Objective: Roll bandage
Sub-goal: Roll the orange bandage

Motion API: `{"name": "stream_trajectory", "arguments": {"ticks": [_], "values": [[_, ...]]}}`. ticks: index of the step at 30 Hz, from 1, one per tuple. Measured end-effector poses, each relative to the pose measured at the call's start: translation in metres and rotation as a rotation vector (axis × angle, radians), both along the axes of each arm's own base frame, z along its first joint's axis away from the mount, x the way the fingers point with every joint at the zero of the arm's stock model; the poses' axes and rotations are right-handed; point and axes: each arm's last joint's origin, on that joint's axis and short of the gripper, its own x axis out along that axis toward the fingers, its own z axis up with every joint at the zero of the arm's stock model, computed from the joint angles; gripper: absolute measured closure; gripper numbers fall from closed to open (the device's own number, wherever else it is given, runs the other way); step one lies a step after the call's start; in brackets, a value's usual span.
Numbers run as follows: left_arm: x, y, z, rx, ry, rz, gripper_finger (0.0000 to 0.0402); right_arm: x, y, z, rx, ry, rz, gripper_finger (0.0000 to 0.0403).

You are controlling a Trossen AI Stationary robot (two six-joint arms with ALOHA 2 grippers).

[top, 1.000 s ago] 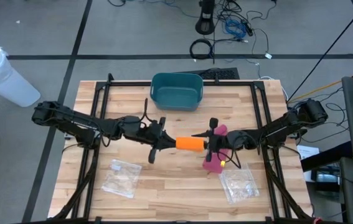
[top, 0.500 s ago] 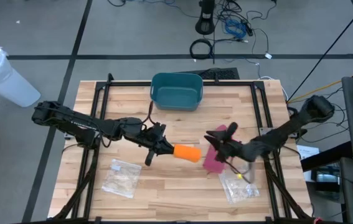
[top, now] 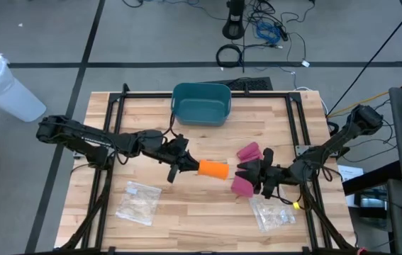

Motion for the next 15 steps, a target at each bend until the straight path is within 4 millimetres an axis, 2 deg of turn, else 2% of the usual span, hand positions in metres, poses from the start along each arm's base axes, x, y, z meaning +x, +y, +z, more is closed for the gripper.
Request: {"name": "stream_trajectory", "arguments": {"ticks": [5,15], "values": [[0.000,0.002,0.000,-0.034,0.010,0.021,0.0394,0.006,-0.003,0.002,-0.029,-0.055,-0.016,0.0215],[0.001,0.000,0.006,-0.090,-0.028,0.038,0.0394,0.016,-0.009,-0.002,-0.058,-0.059,0.026,0.0217]]}}
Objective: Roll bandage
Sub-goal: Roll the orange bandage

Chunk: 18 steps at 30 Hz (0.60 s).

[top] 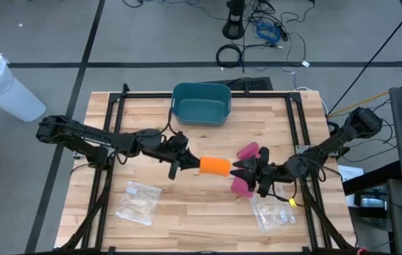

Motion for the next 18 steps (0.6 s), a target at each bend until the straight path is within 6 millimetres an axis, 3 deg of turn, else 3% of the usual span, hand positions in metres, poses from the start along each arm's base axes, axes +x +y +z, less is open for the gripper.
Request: {"name": "stream_trajectory", "arguments": {"ticks": [18], "values": [[0.000,-0.002,0.000,-0.011,0.006,0.006,0.0394,0.010,-0.018,0.004,0.026,-0.053,0.055,0.0218]]}}
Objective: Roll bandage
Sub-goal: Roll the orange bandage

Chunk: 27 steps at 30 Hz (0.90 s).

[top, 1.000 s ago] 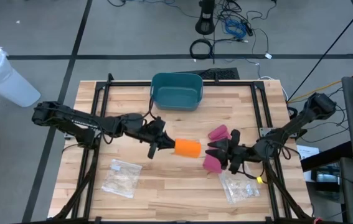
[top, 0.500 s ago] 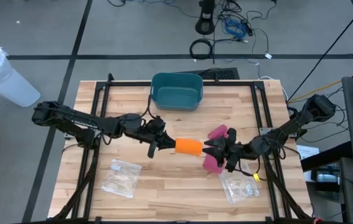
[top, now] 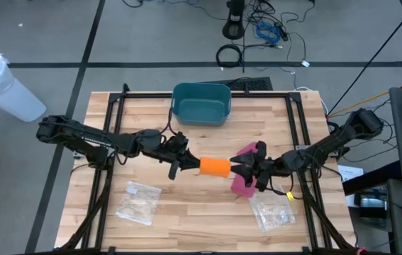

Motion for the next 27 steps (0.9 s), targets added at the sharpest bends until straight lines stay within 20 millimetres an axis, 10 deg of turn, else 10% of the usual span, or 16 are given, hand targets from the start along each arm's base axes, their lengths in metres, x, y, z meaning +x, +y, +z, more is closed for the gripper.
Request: {"name": "stream_trajectory", "arguments": {"ticks": [9,18,27], "values": [[0.011,-0.002,-0.017,-0.027,0.067,-0.009,0.0394,0.009,-0.003,-0.011,0.038,0.032,0.010,0.0233],[0.013,-0.002,-0.019,-0.028,0.060,-0.009,0.0394,0.011,-0.003,-0.014,0.245,0.030,0.028,0.0388],[0.014,-0.002,-0.018,-0.029,0.038,0.018,0.0359,0.011,-0.004,-0.015,0.386,0.032,0.042,0.0395]]}}
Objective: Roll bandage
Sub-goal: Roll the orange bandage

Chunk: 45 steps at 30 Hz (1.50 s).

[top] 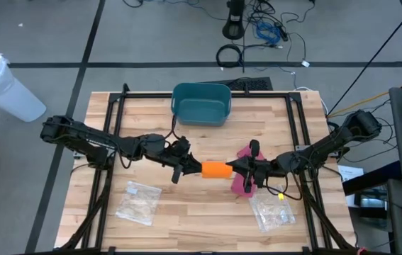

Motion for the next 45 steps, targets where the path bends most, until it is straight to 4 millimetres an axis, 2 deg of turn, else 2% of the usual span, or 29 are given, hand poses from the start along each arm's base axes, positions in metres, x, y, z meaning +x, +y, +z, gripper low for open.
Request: {"name": "stream_trajectory", "arguments": {"ticks": [8,16,21,26,31,36,41,45], "values": [[0.000,-0.001,0.001,0.066,-0.034,-0.011,0.0339,0.000,0.000,0.000,0.021,-0.002,0.011,0.0394],[-0.004,-0.003,-0.005,0.286,-0.010,-0.114,0.0338,0.001,0.001,-0.002,0.005,0.018,0.019,0.0394],[-0.006,-0.003,-0.004,0.340,-0.028,-0.124,0.0338,0.000,0.000,-0.001,0.106,0.029,0.027,0.0393],[-0.015,-0.001,0.002,0.383,-0.004,-0.137,0.0338,0.000,-0.002,0.000,0.195,0.013,0.040,0.0396],[-0.034,0.001,0.008,0.435,0.092,-0.077,0.0338,0.005,-0.016,0.001,0.405,0.009,0.082,0.0396],[-0.059,-0.003,0.016,0.507,0.071,0.020,0.0338,0.012,-0.037,-0.012,0.696,0.114,0.087,0.0397],[-0.077,-0.011,0.004,0.588,0.099,0.128,0.0338,0.019,-0.051,-0.034,0.922,0.230,0.049,0.0397],[-0.076,-0.020,-0.011,0.617,0.106,0.146,0.0338,0.028,-0.054,-0.052,1.046,0.268,0.012,0.0397]]}}
